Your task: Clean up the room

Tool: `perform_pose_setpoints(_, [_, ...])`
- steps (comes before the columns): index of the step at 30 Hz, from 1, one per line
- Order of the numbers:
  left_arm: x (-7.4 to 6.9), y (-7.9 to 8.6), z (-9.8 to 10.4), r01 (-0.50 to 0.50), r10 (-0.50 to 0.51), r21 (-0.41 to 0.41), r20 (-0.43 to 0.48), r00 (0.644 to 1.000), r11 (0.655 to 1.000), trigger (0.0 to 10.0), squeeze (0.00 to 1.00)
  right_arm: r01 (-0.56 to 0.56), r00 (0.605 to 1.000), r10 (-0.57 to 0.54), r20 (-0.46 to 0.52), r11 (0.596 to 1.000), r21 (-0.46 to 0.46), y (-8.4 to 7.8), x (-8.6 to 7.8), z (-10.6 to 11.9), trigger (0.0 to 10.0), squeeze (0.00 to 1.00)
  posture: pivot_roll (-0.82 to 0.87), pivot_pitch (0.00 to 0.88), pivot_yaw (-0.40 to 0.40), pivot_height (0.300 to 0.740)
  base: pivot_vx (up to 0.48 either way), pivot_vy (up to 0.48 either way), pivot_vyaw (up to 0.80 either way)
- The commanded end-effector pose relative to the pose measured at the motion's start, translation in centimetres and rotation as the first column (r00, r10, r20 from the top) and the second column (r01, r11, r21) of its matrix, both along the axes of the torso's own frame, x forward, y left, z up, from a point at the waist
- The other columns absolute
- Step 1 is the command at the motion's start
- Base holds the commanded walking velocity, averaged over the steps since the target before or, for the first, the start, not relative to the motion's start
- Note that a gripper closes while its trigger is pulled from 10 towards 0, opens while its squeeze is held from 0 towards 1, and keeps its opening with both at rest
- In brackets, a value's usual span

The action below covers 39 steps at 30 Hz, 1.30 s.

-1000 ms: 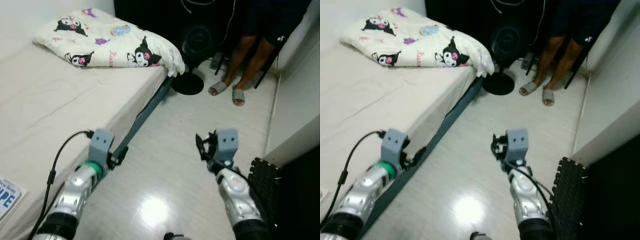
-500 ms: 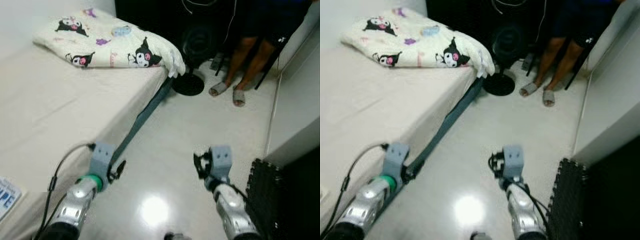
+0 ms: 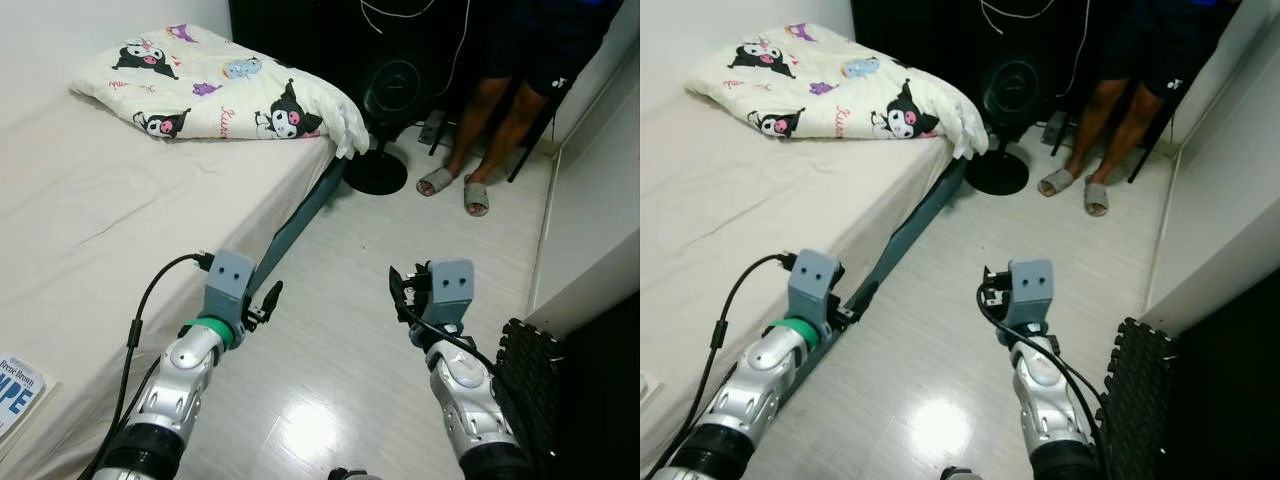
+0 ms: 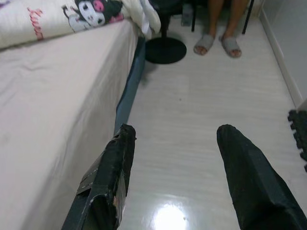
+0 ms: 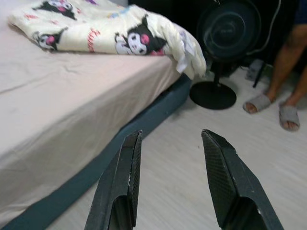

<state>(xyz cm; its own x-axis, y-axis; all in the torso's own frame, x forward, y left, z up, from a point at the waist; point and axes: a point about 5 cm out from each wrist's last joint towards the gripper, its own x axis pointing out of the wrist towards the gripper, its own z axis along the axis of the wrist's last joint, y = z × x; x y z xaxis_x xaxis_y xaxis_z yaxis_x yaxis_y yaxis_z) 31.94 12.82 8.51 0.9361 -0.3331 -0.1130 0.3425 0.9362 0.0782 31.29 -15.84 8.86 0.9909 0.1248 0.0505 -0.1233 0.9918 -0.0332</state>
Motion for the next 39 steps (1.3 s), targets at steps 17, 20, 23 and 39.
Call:
perform_pose_setpoints(17, [0.32, 0.05, 0.53, -0.025, 0.026, -0.028, 0.009, 1.000, 0.999, 10.0, 0.00, 0.025, 1.000, -0.025, -0.003, 1.000, -0.003, -0.55, -0.21, -0.23, 10.0, 0.00, -0.03, 0.068, 0.052, 0.740, 0.000, 0.000, 0.00])
perform_pose_setpoints(20, [0.37, 0.07, 0.52, -0.028, 0.028, -0.029, 0.012, 1.000, 0.999, 10.0, 0.00, 0.020, 1.000, -0.020, -0.010, 1.000, -0.007, -0.52, -0.15, -0.31, 10.0, 0.00, -0.03, 0.067, 0.050, 0.740, 0.000, 0.000, -0.38])
perform_pose_setpoints(23, [0.40, 0.10, 0.59, -0.032, 0.032, -0.032, 0.019, 0.999, 0.999, 10.0, 0.00, 0.027, 0.999, -0.027, -0.018, 1.000, 0.014, -0.54, -0.11, -0.36, 10.0, 0.00, -0.03, 0.066, 0.050, 0.740, 0.190, 0.000, -0.71])
perform_pose_setpoints(39, [0.53, 0.29, 0.55, -0.043, 0.044, -0.027, 0.018, 0.999, 0.999, 10.0, 0.00, 0.029, 0.999, -0.030, -0.017, 0.999, -0.017, -0.68, 0.03, -0.39, 10.0, 0.00, -0.02, 0.062, 0.055, 0.740, 0.416, 0.121, -0.56])
